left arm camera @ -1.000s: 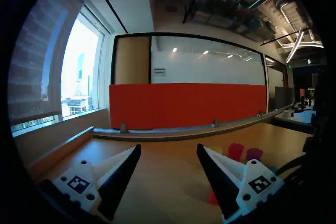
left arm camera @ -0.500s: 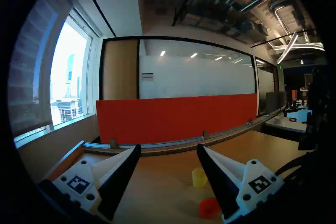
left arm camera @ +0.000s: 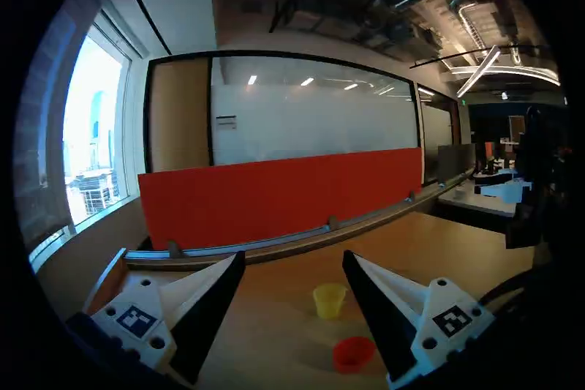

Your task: Pour water

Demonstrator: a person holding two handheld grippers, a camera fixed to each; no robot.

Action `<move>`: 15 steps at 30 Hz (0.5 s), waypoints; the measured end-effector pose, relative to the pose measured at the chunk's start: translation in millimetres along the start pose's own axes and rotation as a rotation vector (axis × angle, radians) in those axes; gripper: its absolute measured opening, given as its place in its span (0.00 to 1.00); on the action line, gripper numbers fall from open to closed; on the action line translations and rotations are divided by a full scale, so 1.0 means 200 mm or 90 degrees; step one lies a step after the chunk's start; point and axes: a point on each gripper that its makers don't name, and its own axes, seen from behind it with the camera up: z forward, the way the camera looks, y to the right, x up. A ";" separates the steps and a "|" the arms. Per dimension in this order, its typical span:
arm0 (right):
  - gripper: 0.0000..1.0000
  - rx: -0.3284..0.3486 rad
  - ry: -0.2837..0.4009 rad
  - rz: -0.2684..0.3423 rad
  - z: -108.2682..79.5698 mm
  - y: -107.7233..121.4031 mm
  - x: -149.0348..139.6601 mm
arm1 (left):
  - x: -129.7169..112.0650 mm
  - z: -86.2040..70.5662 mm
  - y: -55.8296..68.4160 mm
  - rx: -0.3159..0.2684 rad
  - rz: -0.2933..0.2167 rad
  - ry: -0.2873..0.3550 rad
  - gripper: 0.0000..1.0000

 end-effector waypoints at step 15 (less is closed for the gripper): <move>0.99 0.203 0.010 0.023 -0.06 -0.32 0.09 | 0.06 0.00 0.23 -0.147 -0.040 -0.004 0.99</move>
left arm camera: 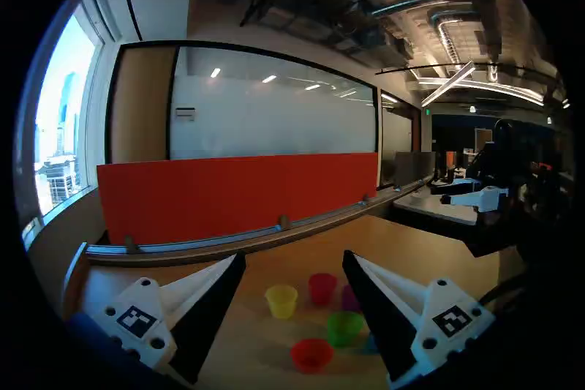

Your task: Pour water

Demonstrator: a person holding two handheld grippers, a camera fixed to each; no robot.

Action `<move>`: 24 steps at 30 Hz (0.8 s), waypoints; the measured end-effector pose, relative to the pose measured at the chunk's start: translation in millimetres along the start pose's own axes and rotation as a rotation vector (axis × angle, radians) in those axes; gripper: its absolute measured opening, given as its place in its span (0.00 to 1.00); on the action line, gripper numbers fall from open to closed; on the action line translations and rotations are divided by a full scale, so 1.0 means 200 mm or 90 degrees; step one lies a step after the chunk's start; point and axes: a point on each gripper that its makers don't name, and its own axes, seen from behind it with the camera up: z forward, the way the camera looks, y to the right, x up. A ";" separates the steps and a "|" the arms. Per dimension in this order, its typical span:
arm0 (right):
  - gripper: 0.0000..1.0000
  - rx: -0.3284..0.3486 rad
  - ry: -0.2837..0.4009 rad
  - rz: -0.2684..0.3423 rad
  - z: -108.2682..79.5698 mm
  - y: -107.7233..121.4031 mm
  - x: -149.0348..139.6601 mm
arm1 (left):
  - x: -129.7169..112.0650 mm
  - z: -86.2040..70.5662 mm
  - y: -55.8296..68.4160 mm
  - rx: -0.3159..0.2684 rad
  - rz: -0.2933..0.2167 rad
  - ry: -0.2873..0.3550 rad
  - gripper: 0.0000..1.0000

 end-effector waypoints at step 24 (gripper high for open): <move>0.99 0.092 -0.081 -0.025 0.05 -0.16 -0.13 | -0.07 0.02 0.10 -0.103 0.029 -0.034 0.99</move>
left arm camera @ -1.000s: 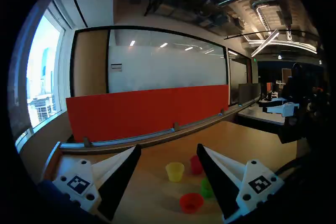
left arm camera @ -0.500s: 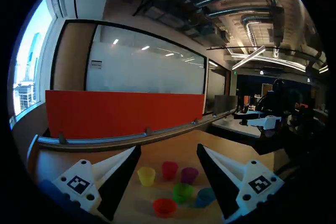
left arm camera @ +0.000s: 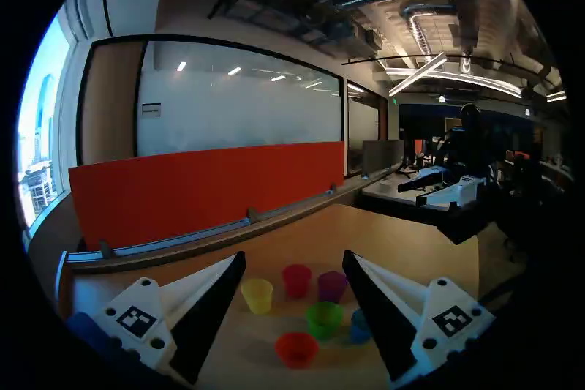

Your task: Pour water

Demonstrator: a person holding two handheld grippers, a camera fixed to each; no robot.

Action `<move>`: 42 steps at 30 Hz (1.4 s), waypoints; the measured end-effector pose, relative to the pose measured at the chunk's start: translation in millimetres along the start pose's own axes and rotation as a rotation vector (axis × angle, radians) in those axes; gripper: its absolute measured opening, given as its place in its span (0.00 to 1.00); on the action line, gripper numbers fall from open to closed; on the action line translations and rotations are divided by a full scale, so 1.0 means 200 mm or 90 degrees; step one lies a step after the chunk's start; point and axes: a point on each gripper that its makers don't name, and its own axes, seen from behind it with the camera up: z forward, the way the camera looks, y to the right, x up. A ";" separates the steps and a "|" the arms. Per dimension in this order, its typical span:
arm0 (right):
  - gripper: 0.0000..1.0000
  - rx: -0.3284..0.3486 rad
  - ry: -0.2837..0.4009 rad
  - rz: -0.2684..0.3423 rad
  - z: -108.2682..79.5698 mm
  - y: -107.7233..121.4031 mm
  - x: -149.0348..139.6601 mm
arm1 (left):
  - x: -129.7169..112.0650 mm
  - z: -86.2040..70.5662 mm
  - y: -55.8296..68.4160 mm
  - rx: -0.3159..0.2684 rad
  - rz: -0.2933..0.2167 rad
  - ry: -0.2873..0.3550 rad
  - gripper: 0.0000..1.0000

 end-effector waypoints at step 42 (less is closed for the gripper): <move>0.99 0.108 -0.182 -0.109 0.12 -0.14 -0.66 | -0.56 0.30 0.14 -0.152 0.101 -0.230 0.99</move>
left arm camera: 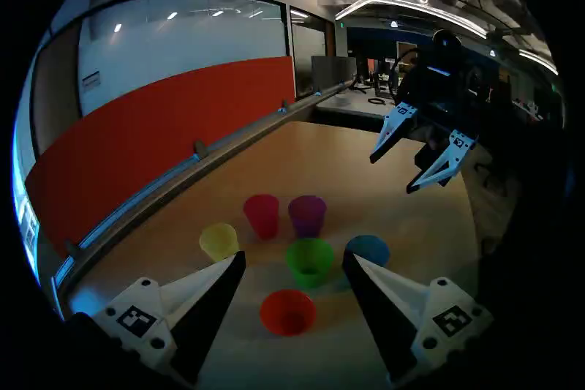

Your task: Pour water

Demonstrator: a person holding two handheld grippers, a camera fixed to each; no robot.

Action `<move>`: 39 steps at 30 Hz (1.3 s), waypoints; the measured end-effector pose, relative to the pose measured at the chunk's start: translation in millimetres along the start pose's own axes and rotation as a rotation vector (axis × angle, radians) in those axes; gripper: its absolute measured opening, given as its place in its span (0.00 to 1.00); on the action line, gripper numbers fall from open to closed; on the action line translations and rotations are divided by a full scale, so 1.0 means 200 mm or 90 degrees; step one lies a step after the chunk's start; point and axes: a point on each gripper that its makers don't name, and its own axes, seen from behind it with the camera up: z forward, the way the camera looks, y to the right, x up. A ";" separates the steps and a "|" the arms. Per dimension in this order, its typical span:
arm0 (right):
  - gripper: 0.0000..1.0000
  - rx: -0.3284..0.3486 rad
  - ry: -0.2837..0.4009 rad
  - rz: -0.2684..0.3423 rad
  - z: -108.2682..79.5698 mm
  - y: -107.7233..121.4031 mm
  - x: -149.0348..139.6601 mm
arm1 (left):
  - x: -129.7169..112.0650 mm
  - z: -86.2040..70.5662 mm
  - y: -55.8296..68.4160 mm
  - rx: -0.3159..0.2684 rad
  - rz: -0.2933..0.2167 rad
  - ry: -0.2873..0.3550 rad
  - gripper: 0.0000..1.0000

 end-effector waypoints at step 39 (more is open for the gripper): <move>0.99 0.091 -0.074 0.006 0.33 -0.19 -0.41 | -0.31 0.48 0.11 -0.081 0.044 -0.172 0.99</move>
